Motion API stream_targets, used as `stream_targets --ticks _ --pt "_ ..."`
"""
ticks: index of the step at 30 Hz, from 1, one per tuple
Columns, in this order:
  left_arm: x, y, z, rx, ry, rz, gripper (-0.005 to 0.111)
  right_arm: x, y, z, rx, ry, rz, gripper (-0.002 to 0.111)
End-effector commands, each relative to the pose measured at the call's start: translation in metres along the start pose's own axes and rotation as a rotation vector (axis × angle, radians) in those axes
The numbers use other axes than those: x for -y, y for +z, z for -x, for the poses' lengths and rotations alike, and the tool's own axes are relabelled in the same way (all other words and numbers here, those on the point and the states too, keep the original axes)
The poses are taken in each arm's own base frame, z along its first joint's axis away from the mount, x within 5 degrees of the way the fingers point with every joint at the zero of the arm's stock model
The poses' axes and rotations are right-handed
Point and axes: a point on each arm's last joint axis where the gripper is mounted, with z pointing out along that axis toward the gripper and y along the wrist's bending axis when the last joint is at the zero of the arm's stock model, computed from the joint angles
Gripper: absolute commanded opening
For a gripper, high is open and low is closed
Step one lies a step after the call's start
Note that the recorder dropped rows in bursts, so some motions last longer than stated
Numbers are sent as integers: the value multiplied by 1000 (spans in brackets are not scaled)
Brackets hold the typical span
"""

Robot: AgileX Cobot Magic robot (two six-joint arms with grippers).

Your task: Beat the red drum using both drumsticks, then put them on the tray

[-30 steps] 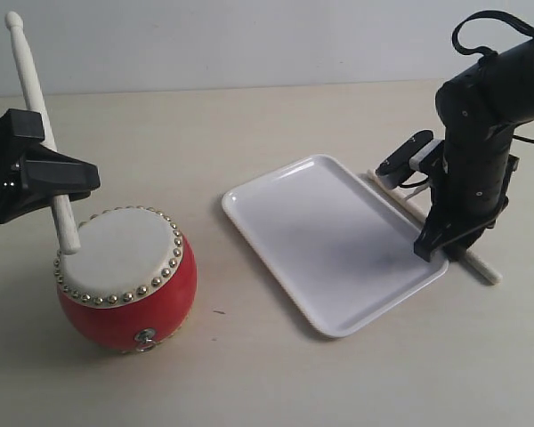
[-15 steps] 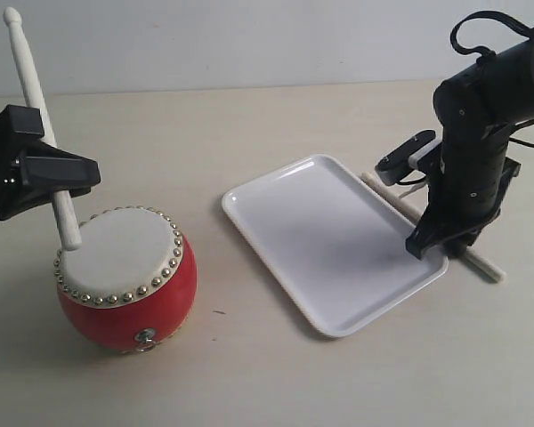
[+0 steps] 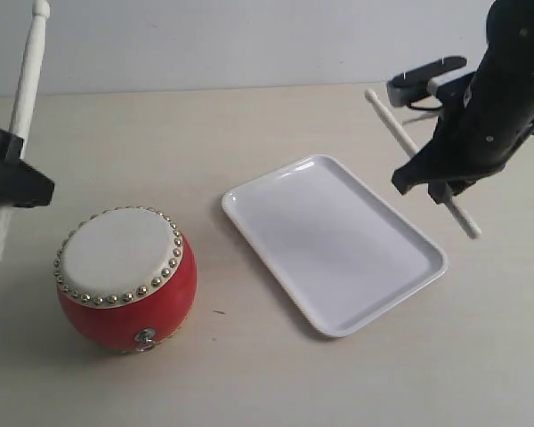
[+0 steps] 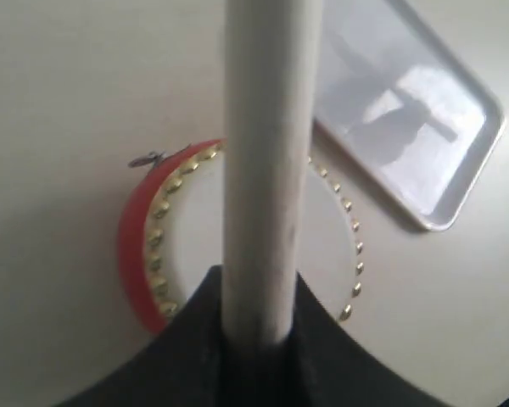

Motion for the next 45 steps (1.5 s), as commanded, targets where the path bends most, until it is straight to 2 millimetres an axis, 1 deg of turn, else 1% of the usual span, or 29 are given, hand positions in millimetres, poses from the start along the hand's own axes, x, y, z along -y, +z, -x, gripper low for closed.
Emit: stream_targets --ticks 1,4,5,6,9,12,14,17,21,23,26,29,33,38,40,42,45 --pt "-8 -12 -8 -176 -18 141 0 -24 -53 -3 153 -31 155 0" --pt "-10 -11 -14 -249 -6 213 0 -43 -75 -7 205 -80 198 0" --pt "-8 -11 -17 -278 5 220 0 -50 -79 -8 211 -102 204 0" --pt "-6 -10 -20 -313 22 239 0 -60 -83 -10 206 -140 215 0" --pt "3 -11 -27 -384 76 284 0 -87 -85 -17 159 -234 242 0" --pt "8 -17 -35 -418 117 362 0 -111 -87 -26 103 -332 260 0" --pt "9 -23 -42 -398 118 397 0 -119 -87 -32 49 -380 255 0" --pt "12 -33 -56 -321 123 395 0 -124 -86 -40 -37 -408 258 0" --pt "14 -38 -77 -231 107 369 0 -126 -83 -42 -77 -405 272 0" --pt "14 -38 -86 -207 99 351 0 -129 -82 -42 -88 -387 306 0" --pt "16 -30 -96 -232 46 285 0 -135 -79 -44 -121 -393 332 0" --pt "18 -21 -99 -290 45 233 0 -146 -80 -49 -143 -450 313 0" --pt "15 -13 -98 -340 48 230 0 -162 -78 -55 -165 -498 317 0" --pt "11 -4 -104 -330 44 230 0 -173 -70 -56 -199 -509 318 0" --pt "9 0 -109 -331 39 231 0 -176 -74 -54 -203 -522 318 0" --pt "9 0 -109 -332 36 228 0 -179 -85 -46 -171 -532 321 0" --pt "9 0 -109 -332 36 226 0 -181 -106 -30 -78 -535 329 0"
